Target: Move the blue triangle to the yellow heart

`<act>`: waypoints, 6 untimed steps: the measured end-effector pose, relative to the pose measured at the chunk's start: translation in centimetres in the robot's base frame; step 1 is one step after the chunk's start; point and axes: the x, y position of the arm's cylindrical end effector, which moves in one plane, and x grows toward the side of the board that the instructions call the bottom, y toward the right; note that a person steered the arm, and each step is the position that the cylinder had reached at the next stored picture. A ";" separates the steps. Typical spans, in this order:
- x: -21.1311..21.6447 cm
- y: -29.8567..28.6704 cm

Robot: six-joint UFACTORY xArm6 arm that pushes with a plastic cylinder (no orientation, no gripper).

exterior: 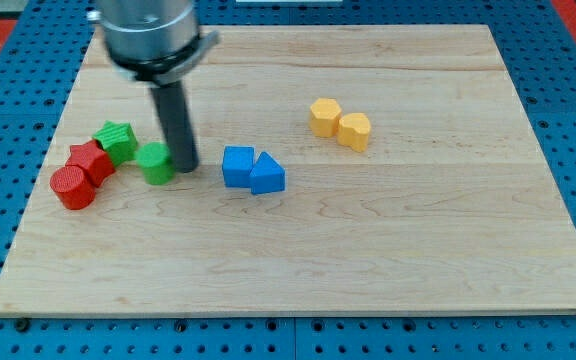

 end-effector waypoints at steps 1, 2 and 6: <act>0.3 -0.7; 2.7 4.3; 2.6 22.9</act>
